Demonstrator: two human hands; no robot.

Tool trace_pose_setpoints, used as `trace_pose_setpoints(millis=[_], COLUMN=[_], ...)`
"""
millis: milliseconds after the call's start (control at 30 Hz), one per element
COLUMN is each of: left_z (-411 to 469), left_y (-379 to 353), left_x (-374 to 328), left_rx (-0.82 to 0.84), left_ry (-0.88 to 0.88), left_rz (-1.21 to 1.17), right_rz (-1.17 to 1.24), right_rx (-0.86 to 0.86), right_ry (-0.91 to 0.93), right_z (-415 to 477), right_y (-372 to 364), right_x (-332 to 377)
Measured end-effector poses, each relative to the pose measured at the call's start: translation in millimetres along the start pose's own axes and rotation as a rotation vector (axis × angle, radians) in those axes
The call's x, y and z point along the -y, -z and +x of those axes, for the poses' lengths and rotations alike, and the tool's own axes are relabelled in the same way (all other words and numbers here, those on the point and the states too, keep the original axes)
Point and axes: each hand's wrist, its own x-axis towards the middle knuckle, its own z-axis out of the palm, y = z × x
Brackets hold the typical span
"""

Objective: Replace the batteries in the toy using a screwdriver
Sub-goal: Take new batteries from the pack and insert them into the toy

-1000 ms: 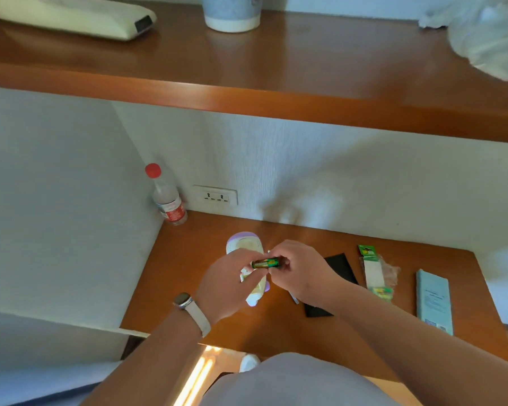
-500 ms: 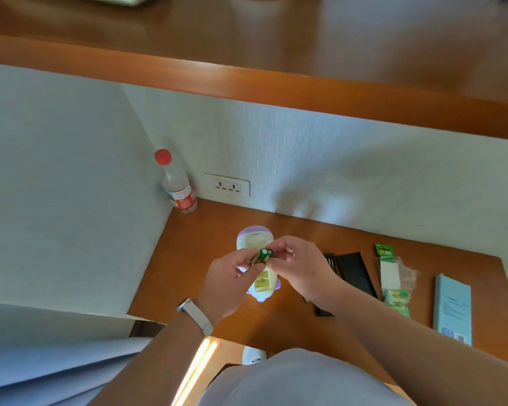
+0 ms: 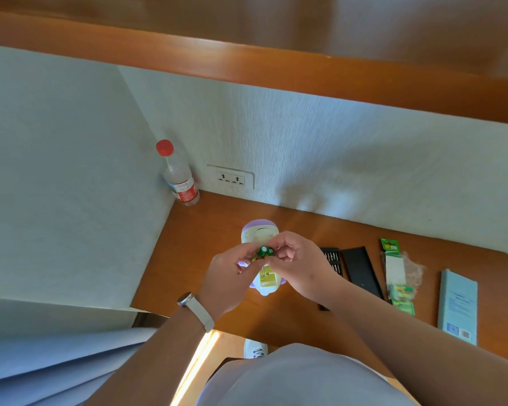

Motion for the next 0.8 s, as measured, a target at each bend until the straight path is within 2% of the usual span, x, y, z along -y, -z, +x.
trace_pose_setpoints(millis=[200, 433, 633, 800], left_z=[-1.1, -1.2, -0.9, -0.8], left_y=[-2.1, -3.1, -3.7, -2.6], left_x=[0.2, -3.3, -4.9, -4.4], left_rx=[-0.006, -0.083, -0.072, -0.037], left_ry=[-0.047, -0.17, -0.154, -0.166], left_rz=[0.041, 0.089, 0.082, 0.112], right_rz=[-0.009, 0.029, 0.013, -0.084], right_rx=[0.02, -0.026, -0.036, -0.056], right_ry=[0.109, 0.113, 0.082, 0.139], right_z=[-5.7, -4.1, -4.8, -5.0], right_y=[0.9, 1.0, 1.6, -0.2], right_x=[4.2, 4.1, 2.5, 1.6])
